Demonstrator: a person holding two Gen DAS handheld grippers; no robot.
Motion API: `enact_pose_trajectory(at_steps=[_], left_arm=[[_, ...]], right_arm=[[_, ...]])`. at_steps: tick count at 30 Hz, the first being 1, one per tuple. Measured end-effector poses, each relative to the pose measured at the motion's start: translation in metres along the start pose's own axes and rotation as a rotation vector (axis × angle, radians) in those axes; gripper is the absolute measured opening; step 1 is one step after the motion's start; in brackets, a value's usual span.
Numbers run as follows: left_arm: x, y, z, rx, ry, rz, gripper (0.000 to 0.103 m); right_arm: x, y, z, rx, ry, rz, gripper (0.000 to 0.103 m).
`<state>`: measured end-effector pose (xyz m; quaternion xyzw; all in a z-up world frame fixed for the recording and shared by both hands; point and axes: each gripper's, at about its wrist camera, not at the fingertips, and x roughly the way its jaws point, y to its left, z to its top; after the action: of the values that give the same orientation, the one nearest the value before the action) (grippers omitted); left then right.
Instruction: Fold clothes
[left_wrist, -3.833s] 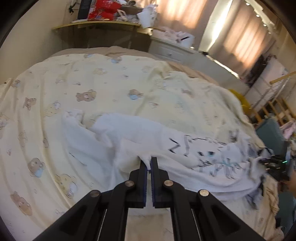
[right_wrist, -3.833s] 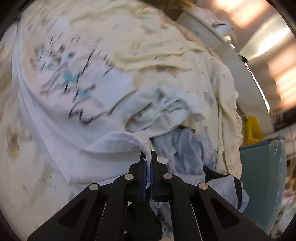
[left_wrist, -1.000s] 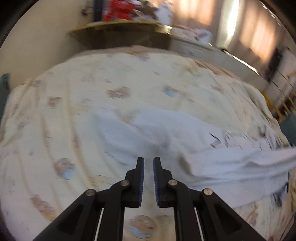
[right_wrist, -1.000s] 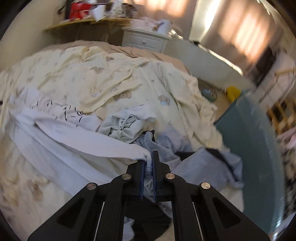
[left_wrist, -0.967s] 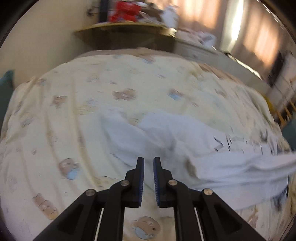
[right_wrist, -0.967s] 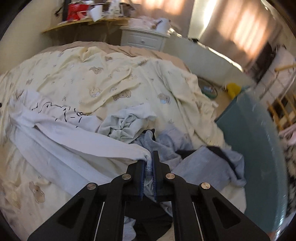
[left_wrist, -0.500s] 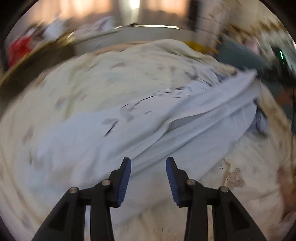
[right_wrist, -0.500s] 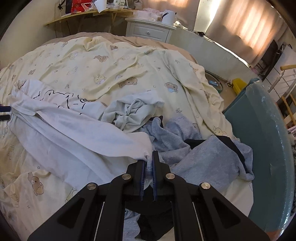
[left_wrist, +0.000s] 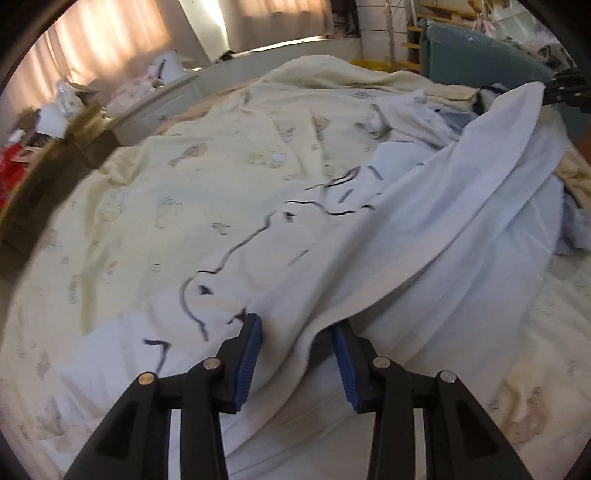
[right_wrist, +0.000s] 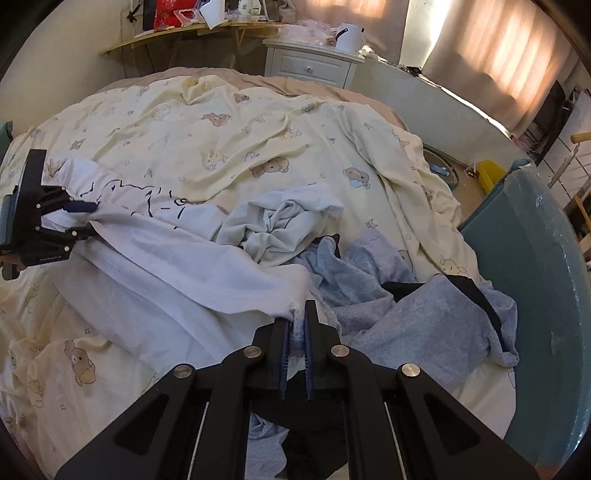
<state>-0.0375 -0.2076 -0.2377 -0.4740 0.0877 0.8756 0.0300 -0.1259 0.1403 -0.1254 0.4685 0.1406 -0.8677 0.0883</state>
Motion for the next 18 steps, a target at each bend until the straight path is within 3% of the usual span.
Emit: enact_pose_trajectory(at_steps=[5, 7, 8, 12, 17, 18], left_arm=[[0.002, -0.006, -0.005, 0.058, 0.028, 0.003, 0.04], [0.011, -0.009, -0.008, 0.12, 0.057, 0.173, 0.04], [0.011, -0.002, -0.009, 0.106, 0.055, 0.205, 0.042], [-0.007, 0.022, -0.019, 0.055, 0.046, 0.229, 0.042], [-0.028, 0.058, -0.044, 0.041, 0.089, 0.276, 0.042], [-0.033, 0.072, -0.048, 0.027, 0.107, 0.314, 0.042]], right_arm=[[0.002, -0.004, -0.001, 0.005, 0.001, 0.013, 0.006], [0.003, -0.004, -0.003, -0.003, 0.0, 0.008, 0.006], [0.002, -0.005, -0.004, -0.008, -0.001, 0.003, 0.006], [0.0, -0.013, -0.005, 0.003, -0.004, -0.034, 0.006], [0.008, -0.046, 0.003, 0.098, 0.003, -0.067, 0.006], [0.01, -0.052, 0.006, 0.116, 0.005, -0.066, 0.006]])
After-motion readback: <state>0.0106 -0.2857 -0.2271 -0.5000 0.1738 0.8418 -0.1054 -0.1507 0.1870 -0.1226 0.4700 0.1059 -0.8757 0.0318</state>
